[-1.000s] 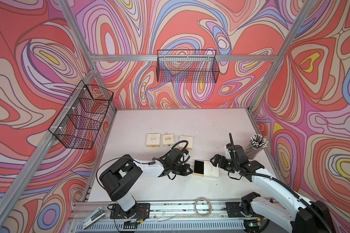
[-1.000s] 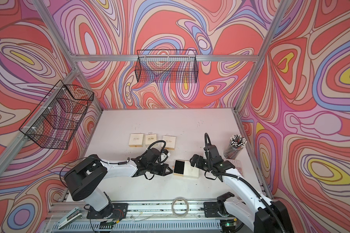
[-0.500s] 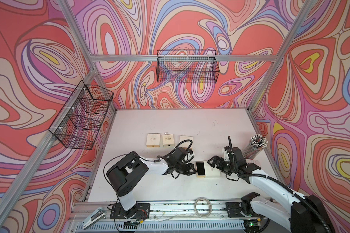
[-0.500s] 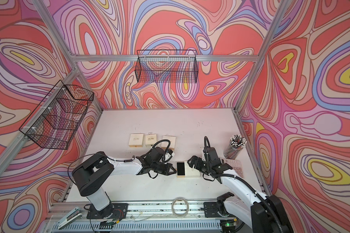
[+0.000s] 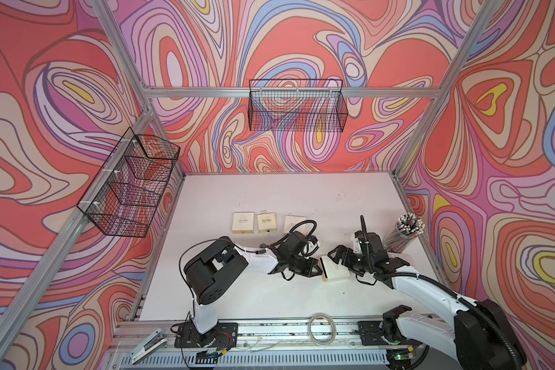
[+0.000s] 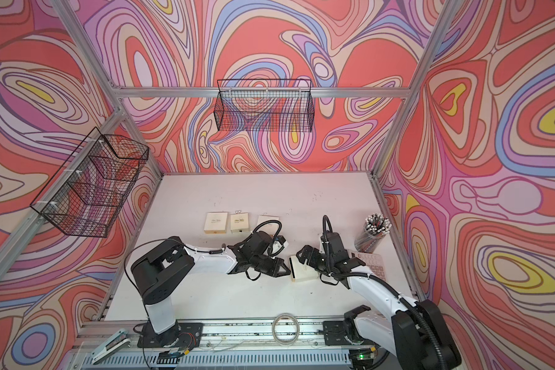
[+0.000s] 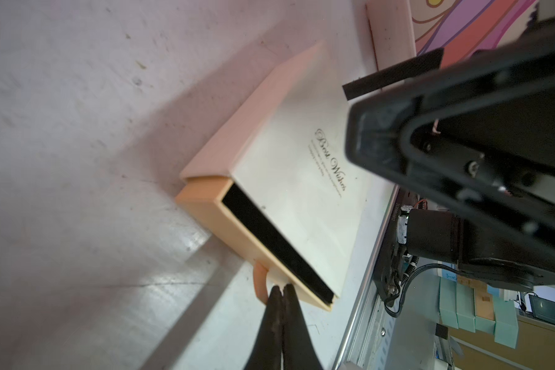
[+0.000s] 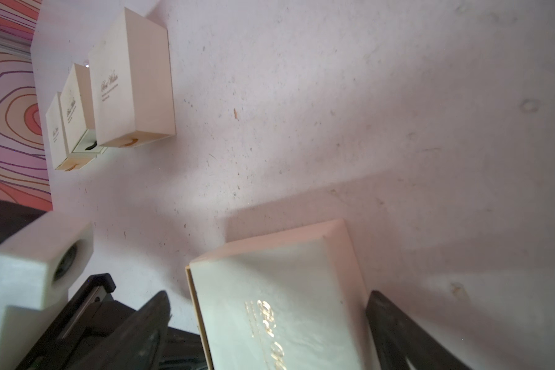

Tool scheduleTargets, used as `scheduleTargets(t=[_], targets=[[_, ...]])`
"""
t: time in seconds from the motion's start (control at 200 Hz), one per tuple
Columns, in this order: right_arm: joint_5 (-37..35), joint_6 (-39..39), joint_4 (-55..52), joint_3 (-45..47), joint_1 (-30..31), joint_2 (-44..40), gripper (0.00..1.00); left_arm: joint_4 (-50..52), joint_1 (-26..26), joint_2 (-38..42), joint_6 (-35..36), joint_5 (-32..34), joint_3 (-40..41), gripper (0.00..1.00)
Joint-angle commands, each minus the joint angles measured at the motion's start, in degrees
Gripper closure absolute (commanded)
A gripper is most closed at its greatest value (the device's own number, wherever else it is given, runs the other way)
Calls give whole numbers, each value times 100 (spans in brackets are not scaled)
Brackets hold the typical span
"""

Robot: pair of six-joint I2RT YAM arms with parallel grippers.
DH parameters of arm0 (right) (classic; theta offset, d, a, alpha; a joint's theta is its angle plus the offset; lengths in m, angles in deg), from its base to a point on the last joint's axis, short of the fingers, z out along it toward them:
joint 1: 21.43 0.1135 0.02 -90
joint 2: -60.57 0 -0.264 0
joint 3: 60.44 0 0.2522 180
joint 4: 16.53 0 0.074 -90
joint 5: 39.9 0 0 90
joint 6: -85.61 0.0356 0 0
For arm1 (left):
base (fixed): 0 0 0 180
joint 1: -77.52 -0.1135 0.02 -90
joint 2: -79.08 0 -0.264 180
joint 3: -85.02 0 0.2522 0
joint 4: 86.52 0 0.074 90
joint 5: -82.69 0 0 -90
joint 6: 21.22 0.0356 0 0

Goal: Take out the earrings from the drawer-style jewelry box
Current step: Close the drawer of the jewelry box.

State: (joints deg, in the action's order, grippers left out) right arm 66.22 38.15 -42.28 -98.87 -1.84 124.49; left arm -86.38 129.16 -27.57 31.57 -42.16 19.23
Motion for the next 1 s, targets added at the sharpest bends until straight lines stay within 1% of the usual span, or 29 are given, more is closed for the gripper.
scheduleTargets(t=[0.0,0.225,0.32,0.381,0.466,0.546,0.596,0.661,0.721,0.786,0.821,0.876,0.961,0.996], targets=[[81,168,316,-3,77,107,2,-291,67,-162,-96,-85,-224,100],[-26,179,531,-169,145,357,2,-611,101,-411,-312,-68,-323,100],[-39,197,618,-254,180,562,2,-656,103,-445,-367,29,-330,100],[-177,224,600,-299,185,582,2,-749,101,-378,-400,76,-238,100],[-585,199,277,-465,185,472,2,-806,126,-96,-369,262,17,100],[-1257,199,-368,-773,179,261,2,-821,144,226,-316,346,294,100],[-1552,271,-680,-906,185,50,2,-814,162,479,-271,431,504,100],[-1737,396,-1057,-974,185,-292,2,-778,189,854,-223,581,787,100],[-1714,588,-1387,-943,185,-611,2,-655,198,1243,-179,812,1052,99],[-1642,825,-1665,-795,200,-1011,2,-512,207,1672,-140,1071,1312,94],[-1613,966,-1789,-684,232,-1230,2,-424,206,1917,-116,1223,1445,89],[-1612,1175,-2008,-530,308,-1542,2,-282,206,2289,-92,1486,1625,76],[-1645,1510,-2221,-326,450,-1926,2,-58,210,2929,26,1922,1846,53],[-1646,1646,-2246,-241,538,-2031,2,70,204,3192,84,2122,1893,42]])
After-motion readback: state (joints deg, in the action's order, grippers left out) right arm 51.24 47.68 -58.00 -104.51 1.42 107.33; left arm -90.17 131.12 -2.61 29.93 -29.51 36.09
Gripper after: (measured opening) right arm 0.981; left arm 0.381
